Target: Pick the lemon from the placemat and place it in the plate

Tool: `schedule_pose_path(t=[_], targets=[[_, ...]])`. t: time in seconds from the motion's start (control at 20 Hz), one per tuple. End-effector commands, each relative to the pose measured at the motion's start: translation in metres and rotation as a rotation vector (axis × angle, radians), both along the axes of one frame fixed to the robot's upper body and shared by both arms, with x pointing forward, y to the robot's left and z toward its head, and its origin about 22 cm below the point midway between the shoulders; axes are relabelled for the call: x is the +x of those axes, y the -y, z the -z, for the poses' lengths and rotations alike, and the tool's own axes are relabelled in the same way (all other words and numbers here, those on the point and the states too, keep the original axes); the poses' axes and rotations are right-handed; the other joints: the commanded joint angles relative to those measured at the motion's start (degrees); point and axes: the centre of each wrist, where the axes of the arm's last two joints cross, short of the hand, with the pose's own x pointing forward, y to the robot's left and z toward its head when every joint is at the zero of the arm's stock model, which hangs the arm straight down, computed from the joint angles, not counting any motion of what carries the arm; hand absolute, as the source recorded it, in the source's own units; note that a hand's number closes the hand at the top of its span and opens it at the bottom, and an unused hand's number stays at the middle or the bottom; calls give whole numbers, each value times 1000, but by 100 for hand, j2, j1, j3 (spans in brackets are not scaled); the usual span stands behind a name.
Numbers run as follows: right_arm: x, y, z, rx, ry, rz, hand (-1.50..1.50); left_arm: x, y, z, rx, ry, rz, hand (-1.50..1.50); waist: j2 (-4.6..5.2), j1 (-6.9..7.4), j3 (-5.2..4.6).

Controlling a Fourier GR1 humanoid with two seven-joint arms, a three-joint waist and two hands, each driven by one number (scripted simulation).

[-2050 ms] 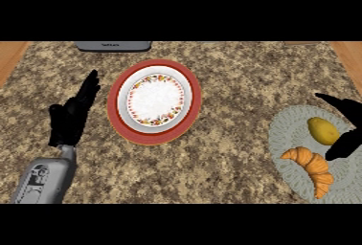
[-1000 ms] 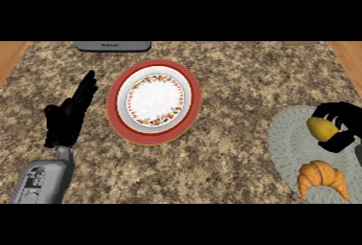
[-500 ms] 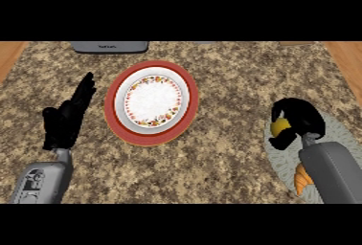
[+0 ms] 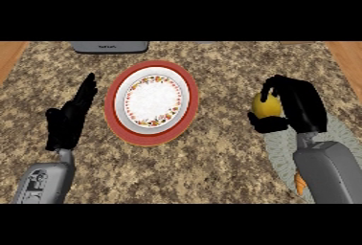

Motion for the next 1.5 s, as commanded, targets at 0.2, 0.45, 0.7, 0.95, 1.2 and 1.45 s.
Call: schedule_pose_path(t=[0.2,0.45,0.7,0.95,1.2,1.45], targets=[[-12,-59,-48,120,148,-212,150,-2,12,6,-5,8,9,0,27,73,4],[10,-129,-49,182,55,-262,150,2,4,2,5,17,29,0,46,153,3],[36,-152,-34,204,9,-249,150,-4,5,3,-6,2,38,0,53,211,6],[50,-194,-31,204,-31,-282,150,23,17,-23,-14,13,52,0,78,289,5],[68,-212,-24,11,-84,-221,150,21,18,-9,12,8,59,0,110,404,-1],[71,-205,13,64,-200,-138,150,31,41,-8,14,27,103,0,171,549,1]])
